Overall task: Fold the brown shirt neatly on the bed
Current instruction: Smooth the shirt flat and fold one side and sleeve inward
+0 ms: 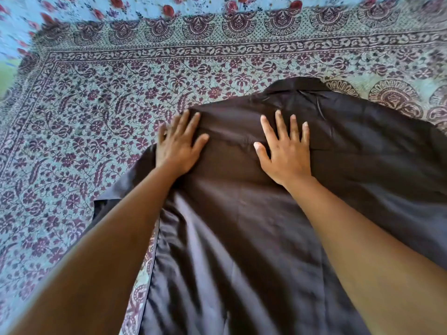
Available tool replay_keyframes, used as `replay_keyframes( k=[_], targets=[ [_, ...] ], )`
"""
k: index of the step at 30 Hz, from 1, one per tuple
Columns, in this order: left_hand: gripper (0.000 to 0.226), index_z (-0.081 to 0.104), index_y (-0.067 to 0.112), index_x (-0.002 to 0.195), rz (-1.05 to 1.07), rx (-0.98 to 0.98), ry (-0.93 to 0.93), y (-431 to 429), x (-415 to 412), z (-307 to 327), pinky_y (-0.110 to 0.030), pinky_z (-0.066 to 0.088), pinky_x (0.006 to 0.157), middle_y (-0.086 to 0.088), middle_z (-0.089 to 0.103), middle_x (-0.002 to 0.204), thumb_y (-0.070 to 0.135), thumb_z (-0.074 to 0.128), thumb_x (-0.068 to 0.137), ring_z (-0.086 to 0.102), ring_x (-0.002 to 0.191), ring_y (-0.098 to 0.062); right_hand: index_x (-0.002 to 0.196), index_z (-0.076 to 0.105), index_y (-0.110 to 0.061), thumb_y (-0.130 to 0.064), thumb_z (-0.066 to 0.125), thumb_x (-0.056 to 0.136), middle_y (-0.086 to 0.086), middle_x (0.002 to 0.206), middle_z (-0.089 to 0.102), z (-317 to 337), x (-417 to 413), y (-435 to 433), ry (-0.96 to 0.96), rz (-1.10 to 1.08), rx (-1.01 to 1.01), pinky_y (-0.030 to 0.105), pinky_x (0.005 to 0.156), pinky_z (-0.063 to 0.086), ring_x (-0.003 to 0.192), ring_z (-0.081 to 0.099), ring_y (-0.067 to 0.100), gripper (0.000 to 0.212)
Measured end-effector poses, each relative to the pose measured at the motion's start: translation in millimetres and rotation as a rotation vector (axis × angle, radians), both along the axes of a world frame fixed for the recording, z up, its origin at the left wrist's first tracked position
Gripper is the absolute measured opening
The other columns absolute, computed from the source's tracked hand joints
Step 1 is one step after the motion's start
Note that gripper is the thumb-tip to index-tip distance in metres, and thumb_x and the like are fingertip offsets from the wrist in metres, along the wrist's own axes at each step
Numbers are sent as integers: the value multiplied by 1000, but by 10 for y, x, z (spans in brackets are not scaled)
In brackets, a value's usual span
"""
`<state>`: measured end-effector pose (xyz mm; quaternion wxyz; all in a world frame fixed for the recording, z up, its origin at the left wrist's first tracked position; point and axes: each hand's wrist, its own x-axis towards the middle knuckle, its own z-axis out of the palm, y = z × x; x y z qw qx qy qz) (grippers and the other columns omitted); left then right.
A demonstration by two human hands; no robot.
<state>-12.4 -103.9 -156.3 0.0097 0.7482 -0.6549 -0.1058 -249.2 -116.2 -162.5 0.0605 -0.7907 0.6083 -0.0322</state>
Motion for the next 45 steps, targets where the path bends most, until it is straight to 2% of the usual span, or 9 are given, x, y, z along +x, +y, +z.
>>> replay_keyframes(
  k=[4, 7, 14, 21, 25, 28, 36, 40, 45],
  targets=[
    [52, 8, 40, 147, 188, 109, -19, -90, 225, 108, -47, -11, 115, 6, -4, 158, 52, 16, 97, -7, 145, -17, 147, 11, -34, -53, 16, 94, 5, 157, 9, 3, -5, -39, -9, 9, 44, 51, 113, -3, 143, 6, 34, 57],
    [49, 18, 36, 147, 238, -22, -11, -169, -135, 222, -47, -10, 114, 1, -3, 159, 47, 18, 99, -5, 146, -18, 146, 14, -37, -52, 10, 89, 3, 156, 15, 36, -80, -140, -75, 0, 50, 49, 114, -1, 143, 10, 29, 59],
    [50, 12, 38, 147, -170, -6, 43, -273, -893, 39, -45, -2, 116, 5, 4, 158, 47, 21, 98, 1, 146, -15, 145, 26, -32, -50, 15, 90, 10, 151, 29, -45, -162, -177, -83, 56, -73, 51, 112, 9, 139, 24, 33, 59],
    [50, 12, 38, 147, 193, 77, -103, -332, 78, 223, -51, -11, 115, 0, -4, 159, 48, 17, 98, -5, 146, -22, 146, 12, -40, -48, 22, 98, 1, 157, 8, 18, -142, -225, 0, 29, 56, 47, 115, -3, 144, 5, 27, 50],
    [57, 14, 25, 149, 21, -114, -18, 176, -693, 306, -48, -4, 115, -3, 5, 158, 46, 22, 97, 3, 146, -20, 146, 6, -40, -49, 19, 98, 1, 158, 2, 87, -152, -224, 20, 36, 124, 47, 114, -5, 144, 0, 26, 51],
    [65, 17, 28, 148, -161, -5, 35, 814, -1123, 145, -47, 0, 115, 0, 12, 158, 53, 11, 89, 9, 145, -18, 146, 7, -39, -52, 19, 96, 1, 158, 4, 92, -164, -224, 56, 41, 94, 49, 114, -3, 144, 2, 27, 53],
    [54, 10, 28, 149, 208, 60, -131, 1106, 68, 185, -48, -4, 116, 1, 3, 159, 45, 20, 99, 1, 146, -18, 148, 5, -30, -49, 19, 98, 9, 157, 0, 271, 7, 10, 94, -52, 102, 51, 114, -3, 144, -1, 31, 56],
    [59, 12, 22, 149, 109, -44, -54, 1321, -496, 323, -45, -4, 115, 1, 5, 158, 47, 14, 96, 3, 146, -16, 145, 29, -19, -39, 26, 94, 13, 152, 24, 248, 75, 756, -142, 208, -25, 50, 112, 17, 140, 24, 31, 55],
    [57, 30, 25, 145, -144, 2, 47, 2074, -1150, 158, -50, 21, 114, -2, 28, 153, 46, 27, 93, 28, 141, -20, 145, 27, -26, -49, 16, 92, 8, 154, 22, 20, -231, 1118, -25, 139, 91, 49, 112, 13, 141, 23, 27, 59]
  ],
)
